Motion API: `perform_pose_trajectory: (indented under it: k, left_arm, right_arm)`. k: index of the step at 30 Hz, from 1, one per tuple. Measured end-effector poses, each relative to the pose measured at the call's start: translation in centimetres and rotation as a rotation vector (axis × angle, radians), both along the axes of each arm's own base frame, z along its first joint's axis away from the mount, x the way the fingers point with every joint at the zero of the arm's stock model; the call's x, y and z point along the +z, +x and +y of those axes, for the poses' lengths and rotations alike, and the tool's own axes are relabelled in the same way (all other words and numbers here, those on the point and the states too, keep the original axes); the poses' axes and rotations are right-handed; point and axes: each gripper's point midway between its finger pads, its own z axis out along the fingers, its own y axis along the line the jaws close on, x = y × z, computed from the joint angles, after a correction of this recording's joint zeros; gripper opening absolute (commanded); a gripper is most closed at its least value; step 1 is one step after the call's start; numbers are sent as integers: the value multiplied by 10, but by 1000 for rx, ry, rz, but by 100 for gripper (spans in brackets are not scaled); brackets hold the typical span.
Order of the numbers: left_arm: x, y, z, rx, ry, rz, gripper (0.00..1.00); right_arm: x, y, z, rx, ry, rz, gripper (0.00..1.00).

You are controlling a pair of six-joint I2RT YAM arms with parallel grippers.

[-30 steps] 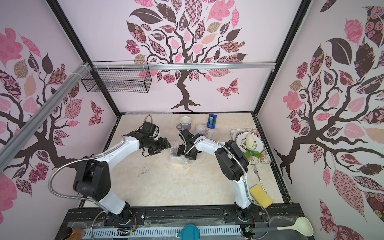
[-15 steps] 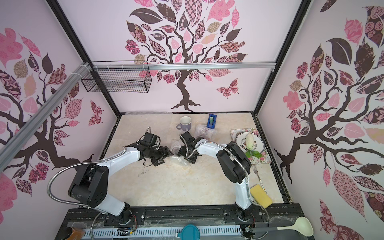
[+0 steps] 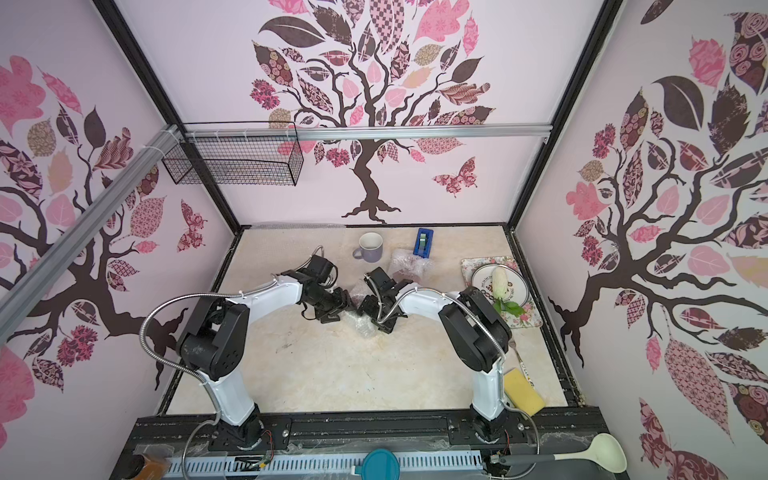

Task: Wrap mugs in bubble wrap
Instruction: Wrap the mug in bubble wrap.

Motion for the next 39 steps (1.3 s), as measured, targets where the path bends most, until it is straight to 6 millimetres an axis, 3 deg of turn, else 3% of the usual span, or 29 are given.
perform_pose_trajectory:
  k: [5,10,13,16,19,25,29,34,39]
  left_arm:
    - [-7,-1,-11,-145,41,20,58]
    - [-6,-1,-7,-261,95,-3,52]
    - [-5,-5,-1,-337,130,-20,50]
    - [-5,-10,4,-417,157,-30,49]
    - [-4,-16,5,-503,184,-46,48]
    - [-4,-34,-4,-668,211,-71,45]
    - [-2,-48,-13,-760,228,-86,43]
    - [-1,-54,-15,-790,245,-87,43]
    - [5,-52,-13,-786,257,-108,43]
  right_arm:
    - [14,-13,-8,-2,31,12,91]
    - [69,-19,-28,36,113,-61,94]
    - [107,-7,-66,18,155,-161,94]
    - [126,12,-109,-1,146,-268,94]
    - [121,23,-125,61,116,-315,92]
    - [78,31,-109,265,94,-297,88]
    - [71,41,-98,342,124,-356,80]
    - [53,50,-96,374,105,-357,72]
    - [42,52,-111,345,13,-332,71]
